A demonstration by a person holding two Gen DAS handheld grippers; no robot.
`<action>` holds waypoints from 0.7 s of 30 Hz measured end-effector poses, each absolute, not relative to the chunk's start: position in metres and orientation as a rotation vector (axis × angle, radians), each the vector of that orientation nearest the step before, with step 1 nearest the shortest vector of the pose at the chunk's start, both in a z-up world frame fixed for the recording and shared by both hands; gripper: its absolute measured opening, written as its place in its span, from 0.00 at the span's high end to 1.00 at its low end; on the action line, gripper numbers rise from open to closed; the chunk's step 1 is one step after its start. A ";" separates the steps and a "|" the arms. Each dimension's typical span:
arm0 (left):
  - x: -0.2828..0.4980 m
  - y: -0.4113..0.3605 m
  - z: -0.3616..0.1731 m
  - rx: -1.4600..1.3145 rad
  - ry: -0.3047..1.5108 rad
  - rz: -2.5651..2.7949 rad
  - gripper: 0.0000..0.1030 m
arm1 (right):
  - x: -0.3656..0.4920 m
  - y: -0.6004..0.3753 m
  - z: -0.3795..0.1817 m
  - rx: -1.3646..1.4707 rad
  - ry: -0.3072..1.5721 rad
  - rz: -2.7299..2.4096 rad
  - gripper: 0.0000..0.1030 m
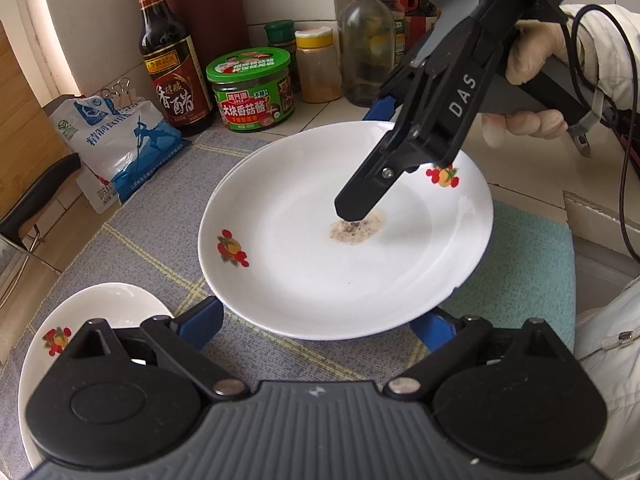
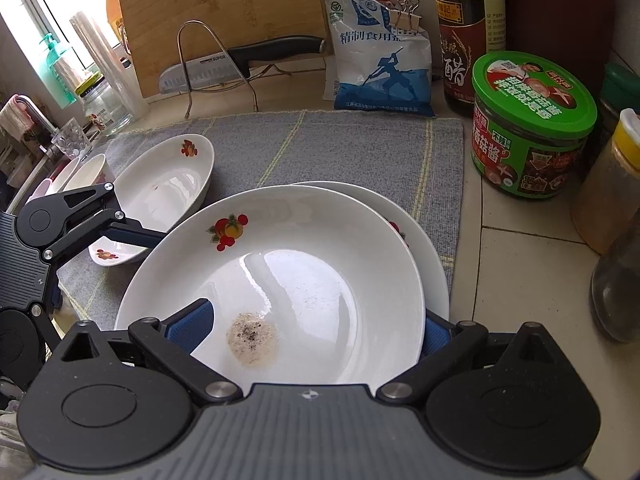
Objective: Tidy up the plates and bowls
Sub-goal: 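Lower the stained plate onto the fruit-print plate and open the right tool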
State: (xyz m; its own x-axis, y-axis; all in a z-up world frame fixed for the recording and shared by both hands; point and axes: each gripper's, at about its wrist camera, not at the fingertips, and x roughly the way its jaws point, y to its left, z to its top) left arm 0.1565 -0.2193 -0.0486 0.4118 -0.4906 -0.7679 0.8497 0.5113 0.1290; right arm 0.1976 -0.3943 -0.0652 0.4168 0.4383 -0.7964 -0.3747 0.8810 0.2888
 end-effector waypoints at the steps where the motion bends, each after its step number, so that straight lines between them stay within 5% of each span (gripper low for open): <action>1: 0.157 -0.219 -0.048 0.560 0.737 -0.900 0.04 | 0.197 -0.396 -0.064 0.076 1.020 0.509 0.00; 21: 0.151 -0.215 -0.044 0.579 0.727 -0.830 0.04 | 0.179 -0.405 -0.052 0.069 0.975 0.467 0.00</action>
